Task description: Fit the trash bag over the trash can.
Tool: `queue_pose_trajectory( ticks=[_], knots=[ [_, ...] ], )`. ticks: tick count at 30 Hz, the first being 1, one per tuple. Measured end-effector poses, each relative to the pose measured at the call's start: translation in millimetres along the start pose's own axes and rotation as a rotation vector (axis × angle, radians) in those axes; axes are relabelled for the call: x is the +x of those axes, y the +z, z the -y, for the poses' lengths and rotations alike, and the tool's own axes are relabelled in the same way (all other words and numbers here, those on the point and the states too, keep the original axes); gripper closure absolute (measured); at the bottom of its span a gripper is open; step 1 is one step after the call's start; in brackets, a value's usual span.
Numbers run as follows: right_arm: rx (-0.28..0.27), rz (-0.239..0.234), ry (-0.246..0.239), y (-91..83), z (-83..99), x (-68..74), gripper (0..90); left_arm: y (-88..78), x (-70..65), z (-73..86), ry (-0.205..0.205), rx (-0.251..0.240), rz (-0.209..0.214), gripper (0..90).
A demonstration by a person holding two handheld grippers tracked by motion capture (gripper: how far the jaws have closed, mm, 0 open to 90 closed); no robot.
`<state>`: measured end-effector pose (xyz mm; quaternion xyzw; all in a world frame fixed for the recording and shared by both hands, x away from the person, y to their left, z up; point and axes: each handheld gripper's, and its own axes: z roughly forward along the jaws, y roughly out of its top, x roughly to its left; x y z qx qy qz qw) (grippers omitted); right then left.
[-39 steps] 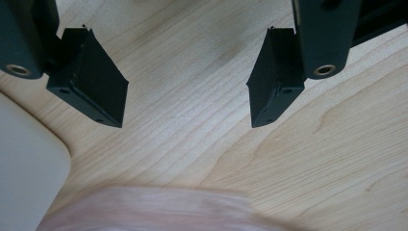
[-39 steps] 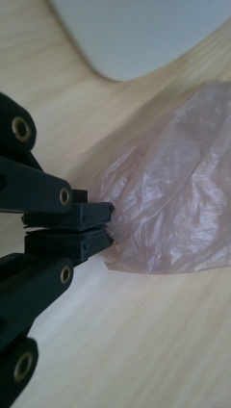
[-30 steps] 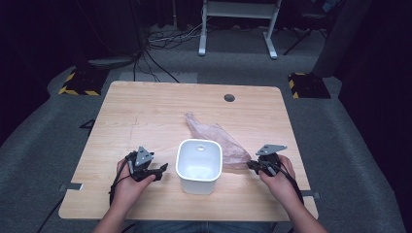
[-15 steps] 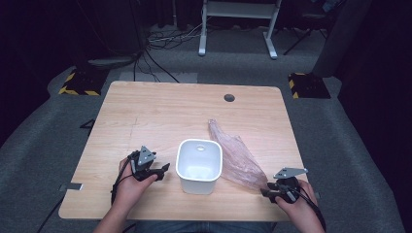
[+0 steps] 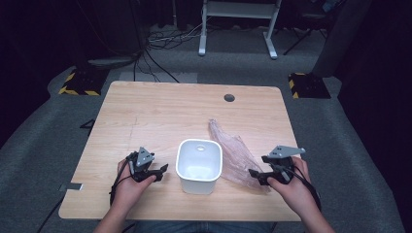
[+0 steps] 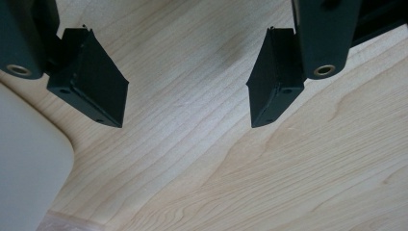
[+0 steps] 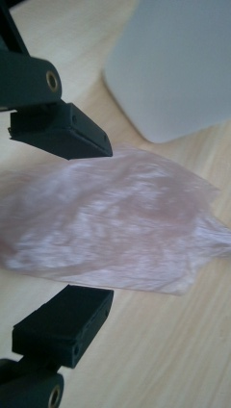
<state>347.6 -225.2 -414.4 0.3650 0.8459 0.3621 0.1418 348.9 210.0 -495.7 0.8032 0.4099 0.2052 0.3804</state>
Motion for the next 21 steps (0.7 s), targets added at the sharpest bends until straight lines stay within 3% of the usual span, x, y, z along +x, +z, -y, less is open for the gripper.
queue_pose_trajectory(
  ticks=[4, 5, 6, 7, 11, 14, 21],
  knots=[
    [0.007, 0.004, 0.005, 17.2, -13.6, -3.2, 22.4, -1.1, 1.0, 0.8, 0.003, -0.002, -0.008, 30.2],
    [0.015, 0.004, 0.024, 31.7, -18.9, -4.9, 17.5, -1.2, 0.8, 1.1, -0.002, -0.005, -0.007, 30.1],
    [0.015, 0.004, 0.024, 31.7, -18.9, -4.9, 17.5, -1.5, 0.9, 1.4, -0.004, -0.004, -0.006, 30.1],
    [0.019, 0.004, 0.028, 45.0, -23.0, -5.0, 18.1, -2.3, 2.1, 1.8, 0.003, -0.002, -0.009, 30.2],
    [0.034, -0.008, 0.028, 68.1, -28.6, -5.6, 16.5, -2.1, 2.4, 3.2, -0.012, -0.004, -0.008, 30.2],
    [0.056, -0.014, 0.039, 82.8, -32.2, -5.7, 16.4, -1.8, 3.2, 3.2, 0.002, 0.000, -0.012, 30.1],
    [0.156, -0.014, 0.016, 115.6, -34.0, -1.3, 16.6, -0.9, 2.5, 3.7, 0.006, 0.010, -0.005, 30.1]
  ],
)
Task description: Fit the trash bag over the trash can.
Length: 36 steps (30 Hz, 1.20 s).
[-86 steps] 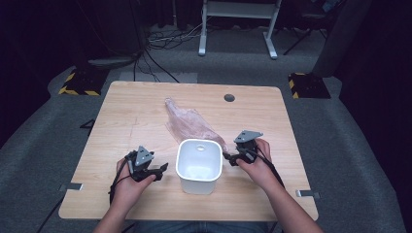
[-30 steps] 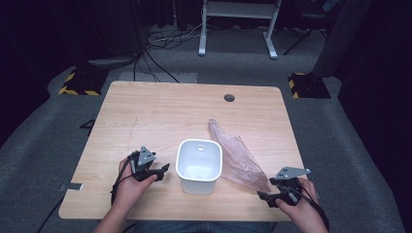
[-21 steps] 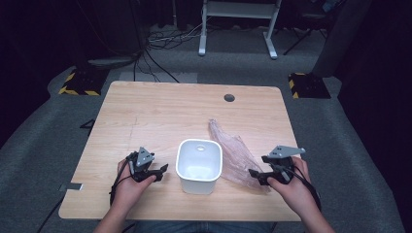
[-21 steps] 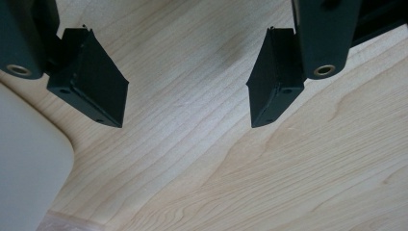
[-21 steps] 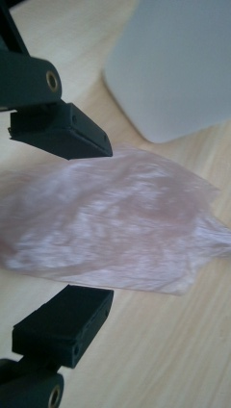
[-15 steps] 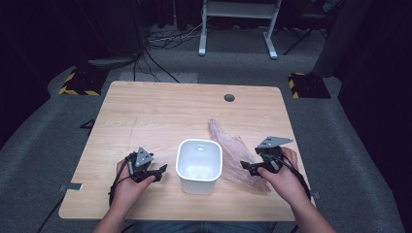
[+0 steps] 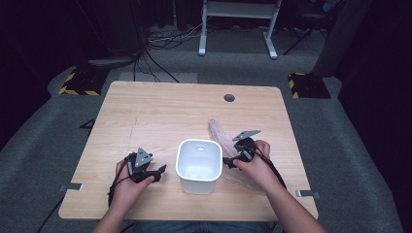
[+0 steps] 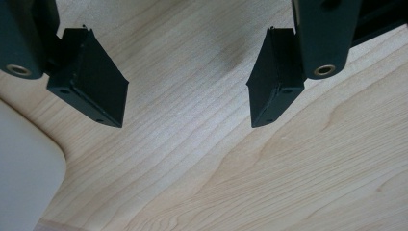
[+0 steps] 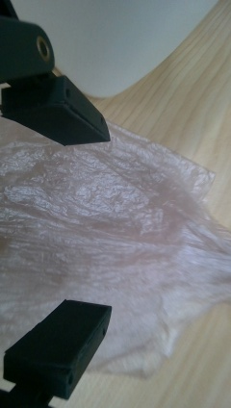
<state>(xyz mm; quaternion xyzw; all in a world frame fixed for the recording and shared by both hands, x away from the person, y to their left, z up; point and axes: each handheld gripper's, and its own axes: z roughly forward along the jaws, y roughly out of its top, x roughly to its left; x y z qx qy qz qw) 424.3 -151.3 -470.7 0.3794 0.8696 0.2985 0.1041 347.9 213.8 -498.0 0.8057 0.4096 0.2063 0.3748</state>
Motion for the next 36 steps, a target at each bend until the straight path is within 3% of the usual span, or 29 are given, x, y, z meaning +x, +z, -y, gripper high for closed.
queue_pose_trajectory(
  ticks=[6, 12, 14, 15, 16, 17, 18, 19, 20, 21, 23, 30, 33, 34, 35, 36],
  knots=[
    [0.055, 0.040, -0.002, 18.3, 2.4, 0.6, 14.7, 1.0, -0.2, 0.9, 0.004, -0.004, -0.006, 30.1],
    [0.065, 0.047, -0.010, 19.8, 1.4, 4.1, 13.4, 1.2, -0.2, 0.8, 0.008, -0.001, -0.007, 30.0],
    [0.102, 0.042, -0.018, 16.0, -0.3, 7.1, 23.3, 1.7, -1.0, 0.8, 0.009, 0.007, 0.001, 30.1],
    [0.102, 0.042, -0.018, 16.0, -0.3, 7.1, 23.3, 1.7, -1.0, 0.8, 0.009, 0.007, 0.001, 30.1],
    [0.125, 0.034, -0.023, 11.5, -2.6, 8.7, 41.3, 2.1, -1.6, 1.1, 0.003, 0.005, 0.002, 30.1],
    [0.133, 0.034, -0.024, 9.8, -3.5, 9.0, 48.7, 2.5, -1.9, 1.3, 0.005, 0.005, 0.005, 30.1],
    [0.133, 0.034, -0.024, 9.8, -3.5, 9.0, 48.7, 2.5, -1.9, 1.3, 0.005, 0.005, 0.005, 30.1],
    [0.141, 0.030, -0.030, 8.1, -4.5, 9.1, 65.0, 2.6, -2.1, 1.4, 0.004, 0.004, 0.007, 30.1],
    [0.141, 0.030, -0.030, 8.1, -4.5, 9.1, 65.0, 2.6, -2.1, 1.4, 0.004, 0.004, 0.007, 30.1],
    [0.151, 0.003, -0.047, 6.8, -5.0, 7.9, 83.7, 2.7, -2.2, 1.5, 0.002, -0.001, 0.004, 30.1],
    [0.151, -0.029, -0.035, 6.9, -4.7, 6.0, 90.0, 2.2, -1.8, 1.4, 0.002, -0.001, 0.008, 30.0],
    [0.097, -0.052, -0.006, 5.2, 0.4, 2.0, 90.0, 2.2, -0.3, 2.4, -0.004, -0.004, 0.002, 30.1],
    [0.000, -0.079, 0.020, -6.3, 1.1, -0.4, 90.0, 2.3, -0.1, 2.3, -0.004, -0.007, 0.002, 30.1],
    [0.000, -0.079, 0.020, -6.3, 1.1, -0.4, 90.0, 2.3, -0.1, 2.3, -0.004, -0.007, 0.002, 30.1],
    [-0.060, -0.090, 0.023, -14.8, 0.2, -1.9, 90.0, 2.3, -0.3, 2.4, -0.006, -0.004, 0.003, 30.1],
    [-0.087, -0.099, 0.029, -19.0, -0.3, -2.6, 90.0, 2.3, -0.3, 2.3, -0.005, -0.003, 0.003, 30.1]
  ],
)
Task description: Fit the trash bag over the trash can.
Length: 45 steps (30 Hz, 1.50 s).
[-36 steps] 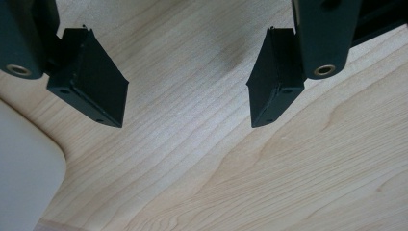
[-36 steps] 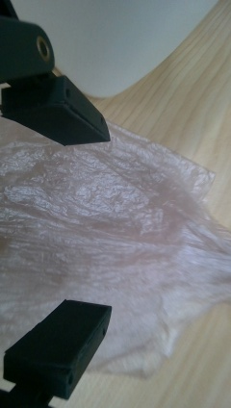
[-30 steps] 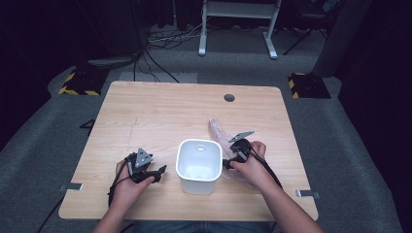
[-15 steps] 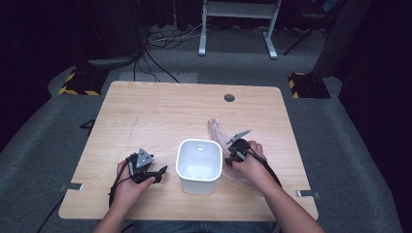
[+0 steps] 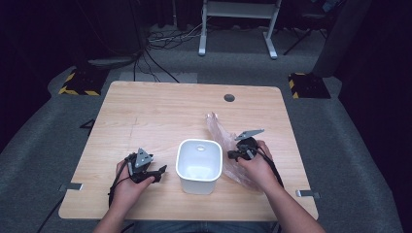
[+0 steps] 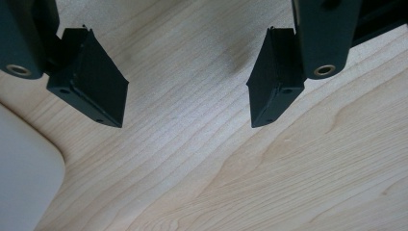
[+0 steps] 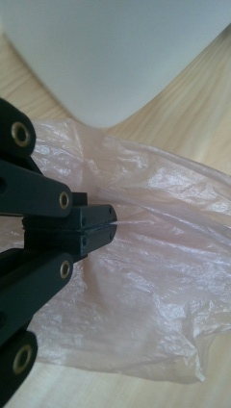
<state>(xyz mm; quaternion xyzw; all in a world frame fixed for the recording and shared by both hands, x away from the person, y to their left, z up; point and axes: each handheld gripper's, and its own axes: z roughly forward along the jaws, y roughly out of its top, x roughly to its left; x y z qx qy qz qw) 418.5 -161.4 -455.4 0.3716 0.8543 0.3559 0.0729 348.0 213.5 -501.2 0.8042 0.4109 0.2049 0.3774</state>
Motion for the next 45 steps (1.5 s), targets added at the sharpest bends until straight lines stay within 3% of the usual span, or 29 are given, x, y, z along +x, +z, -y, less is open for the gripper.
queue_pose_trajectory(
  ticks=[6, 13, 21, 31, 42, 45],
  knots=[
    [-0.145, -0.008, -0.004, -24.1, -4.5, -2.4, 90.0, -0.3, -0.2, -0.1, 0.003, 0.000, -0.002, 30.1],
    [-0.233, -0.015, -0.006, -43.3, -8.4, 0.0, 90.0, -0.4, 0.0, 0.0, 0.004, -0.001, -0.001, 30.1],
    [-0.363, -0.021, -0.048, -73.6, -18.1, 7.0, 90.0, -1.6, 2.6, 0.6, 0.022, 0.002, -0.028, 30.1],
    [-0.406, -0.029, -0.108, -93.4, -33.2, 21.7, 90.0, -4.6, 5.5, 1.8, 0.028, 0.015, -0.037, 30.2],
    [-0.435, -0.051, -0.185, -107.7, -63.6, 42.8, 90.0, -18.7, 11.3, 9.1, -0.008, 0.011, -0.064, 30.2],
    [-0.449, -0.073, -0.219, -107.5, -78.1, 55.0, 90.0, -21.2, 12.9, 11.6, -0.023, 0.003, -0.072, 30.2]
  ],
)
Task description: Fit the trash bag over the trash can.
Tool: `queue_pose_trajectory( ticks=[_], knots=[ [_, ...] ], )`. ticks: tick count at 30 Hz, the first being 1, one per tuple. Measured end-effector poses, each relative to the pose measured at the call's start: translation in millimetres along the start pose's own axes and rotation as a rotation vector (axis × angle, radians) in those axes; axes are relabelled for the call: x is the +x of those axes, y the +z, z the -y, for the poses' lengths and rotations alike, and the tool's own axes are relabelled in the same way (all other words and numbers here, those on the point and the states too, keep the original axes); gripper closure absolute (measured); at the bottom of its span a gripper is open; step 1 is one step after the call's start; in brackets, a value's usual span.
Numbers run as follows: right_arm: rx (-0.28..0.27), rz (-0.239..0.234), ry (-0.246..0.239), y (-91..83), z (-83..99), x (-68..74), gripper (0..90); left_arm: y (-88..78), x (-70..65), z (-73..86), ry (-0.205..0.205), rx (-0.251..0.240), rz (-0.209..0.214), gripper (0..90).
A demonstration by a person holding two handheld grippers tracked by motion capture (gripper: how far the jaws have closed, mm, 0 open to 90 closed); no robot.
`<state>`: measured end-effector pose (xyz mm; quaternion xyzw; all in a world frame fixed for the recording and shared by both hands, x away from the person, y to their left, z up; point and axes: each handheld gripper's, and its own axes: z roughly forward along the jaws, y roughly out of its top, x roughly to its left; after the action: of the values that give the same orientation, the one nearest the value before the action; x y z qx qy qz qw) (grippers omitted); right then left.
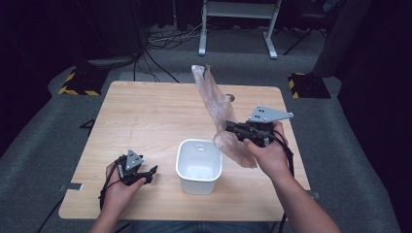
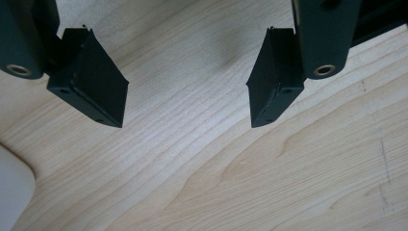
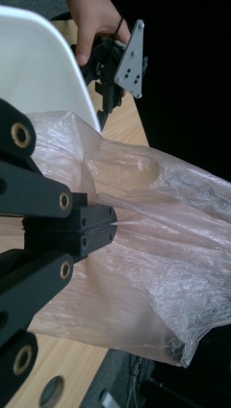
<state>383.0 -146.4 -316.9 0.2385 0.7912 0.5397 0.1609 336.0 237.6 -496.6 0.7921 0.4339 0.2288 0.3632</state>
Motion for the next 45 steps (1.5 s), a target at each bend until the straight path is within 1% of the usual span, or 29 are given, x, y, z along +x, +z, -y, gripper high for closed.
queue_pose_trajectory(
  ticks=[2, 3, 4, 6, 7, 11, 12, 13, 15, 16, 18, 20, 22, 24, 29, 30, 32, 34, 36, 39, 41, 43, 44, 45],
  knots=[
    [-0.009, -0.014, -0.018, 4.2, -7.2, 5.3, 90.0, -1.0, 0.8, 1.5, 0.001, 0.006, 0.000, 30.2],
    [-0.013, -0.020, -0.024, 6.3, -10.7, 7.8, 90.0, -1.5, 0.7, 2.1, -0.005, 0.009, 0.005, 30.2],
    [-0.015, -0.026, -0.030, 8.5, -14.0, 10.0, 90.0, -2.1, 1.1, 2.6, -0.002, 0.007, -0.004, 30.2],
    [-0.018, -0.031, -0.034, 10.8, -17.0, 11.9, 90.0, -2.5, 1.1, 3.0, -0.006, 0.006, -0.001, 30.3],
    [-0.022, -0.041, -0.040, 15.3, -22.3, 15.3, 90.0, -3.4, 1.7, 3.3, -0.005, 0.003, -0.004, 30.3],
    [-0.036, -0.061, -0.057, 21.7, -33.1, 24.2, 90.0, -2.6, 1.5, 3.6, -0.009, 0.008, 0.001, 30.3],
    [-0.036, -0.061, -0.057, 21.7, -33.1, 24.2, 90.0, -2.6, 1.5, 3.6, -0.009, 0.008, 0.001, 30.3],
    [-0.049, -0.072, -0.067, 24.1, -39.0, 29.5, 90.0, -1.2, 1.0, 3.2, -0.005, 0.006, 0.002, 30.3],
    [-0.061, -0.084, -0.077, 27.2, -44.2, 35.3, 90.0, -0.3, 0.4, 2.5, -0.005, 0.008, 0.010, 30.3],
    [-0.066, -0.090, -0.081, 29.2, -46.3, 38.4, 90.0, -0.2, 0.6, 2.0, 0.005, 0.010, 0.006, 30.3],
    [-0.075, -0.105, -0.089, 33.8, -49.3, 44.1, 90.0, 1.1, -0.7, 1.5, -0.005, 0.006, 0.014, 30.3],
    [-0.081, -0.117, -0.096, 38.7, -51.3, 49.8, 90.0, 1.6, -0.9, 0.8, 0.000, 0.005, 0.014, 30.3],
    [-0.081, -0.121, -0.097, 40.6, -52.0, 52.2, 90.0, 1.8, -1.1, 0.7, 0.000, 0.006, 0.017, 30.3],
    [-0.088, -0.131, -0.099, 46.4, -53.8, 57.8, 90.0, 3.1, -1.8, 0.4, -0.001, 0.007, 0.021, 30.3],
    [-0.097, -0.148, -0.098, 53.8, -56.1, 63.7, 90.0, 4.7, -2.0, -0.4, 0.005, 0.004, 0.022, 30.3],
    [-0.102, -0.157, -0.102, 57.2, -57.0, 67.5, 90.0, 4.8, -2.1, -0.7, 0.009, 0.011, 0.028, 30.3],
    [-0.109, -0.167, -0.105, 60.4, -58.0, 71.1, 90.0, 5.2, -2.8, -0.6, 0.007, 0.016, 0.028, 30.3],
    [-0.112, -0.174, -0.112, 62.6, -58.1, 74.5, 90.0, 5.2, -2.9, -0.7, 0.016, 0.014, 0.024, 30.3],
    [-0.117, -0.178, -0.116, 62.9, -55.7, 76.5, 90.0, 5.2, -3.5, -0.7, 0.011, 0.012, 0.029, 30.3],
    [-0.123, -0.177, -0.116, 62.4, -51.0, 76.5, 90.0, 5.3, -3.0, -0.7, 0.015, 0.013, 0.027, 30.3],
    [-0.121, -0.173, -0.107, 62.1, -42.7, 74.1, 90.0, 6.4, -3.7, -0.6, 0.014, 0.012, 0.027, 30.3],
    [-0.118, -0.170, -0.106, 61.7, -39.8, 73.3, 90.0, 6.5, -4.2, -0.8, 0.014, 0.011, 0.028, 30.2],
    [-0.117, -0.169, -0.100, 60.2, -33.9, 71.9, 90.0, 6.3, -4.5, -1.1, 0.015, 0.013, 0.031, 30.3],
    [-0.117, -0.169, -0.100, 60.2, -33.9, 71.9, 90.0, 6.3, -4.6, -1.2, 0.017, 0.014, 0.031, 30.3]
  ],
)
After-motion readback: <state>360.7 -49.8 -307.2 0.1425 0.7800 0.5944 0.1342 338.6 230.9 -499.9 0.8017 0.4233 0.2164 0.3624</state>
